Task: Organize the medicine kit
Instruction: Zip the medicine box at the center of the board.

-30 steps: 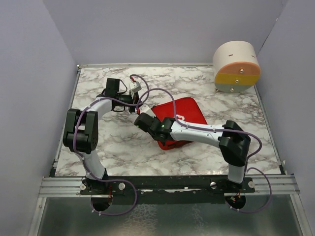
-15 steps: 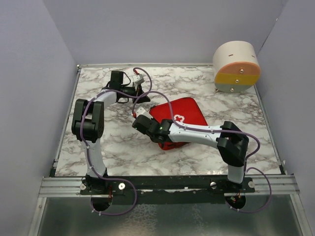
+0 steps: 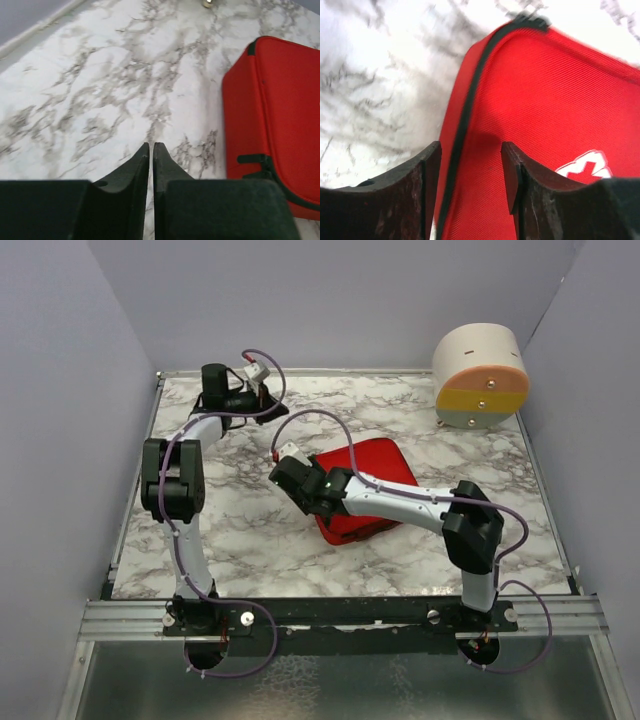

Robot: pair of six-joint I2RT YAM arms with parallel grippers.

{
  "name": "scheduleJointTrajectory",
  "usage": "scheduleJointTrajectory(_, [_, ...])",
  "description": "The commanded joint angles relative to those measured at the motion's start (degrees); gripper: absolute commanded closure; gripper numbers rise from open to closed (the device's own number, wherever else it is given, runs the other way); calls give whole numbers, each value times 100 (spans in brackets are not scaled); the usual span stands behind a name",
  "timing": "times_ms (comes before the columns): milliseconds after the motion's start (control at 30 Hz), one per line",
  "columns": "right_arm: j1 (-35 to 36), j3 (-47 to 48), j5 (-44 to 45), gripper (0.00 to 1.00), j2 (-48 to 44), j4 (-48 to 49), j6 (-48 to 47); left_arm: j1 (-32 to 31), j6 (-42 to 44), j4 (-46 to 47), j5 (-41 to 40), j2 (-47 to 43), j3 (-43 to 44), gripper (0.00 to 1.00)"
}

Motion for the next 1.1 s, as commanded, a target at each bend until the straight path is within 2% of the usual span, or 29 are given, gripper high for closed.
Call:
scheduleJointTrajectory(0, [-461, 458, 86, 44, -525, 469, 239, 461, -931, 564, -345, -276, 293, 83])
scheduleJointTrajectory(100, [-975, 539, 103, 34, -715, 304, 323, 618, -774, -132, -765, -440, 464, 66])
scheduleJointTrajectory(167, [-1468, 512, 111, 28, -811, 61, 377, 670, -627, -788, -1004, -604, 449, 61])
scheduleJointTrajectory(367, [-3156, -395, -297, 26, -1359, 230, -26, 625, -161, -2275, -1398, -1554, -471, 59])
scheduleJointTrajectory(533, [-3888, -1157, -745, 26, -1634, 568, -346, 521, -39, -3303, -1778, -2016, -995, 58])
scheduleJointTrajectory(767, [-4196, -2052, -1158, 26, -1822, 774, -332, 1, -287, -3689, -2456, -2249, -1510, 57])
scheduleJointTrajectory(1067, [-4197, -2816, -1725, 26, -2161, 782, 67, -998, -805, -3296, -2808, -1851, -1758, 57])
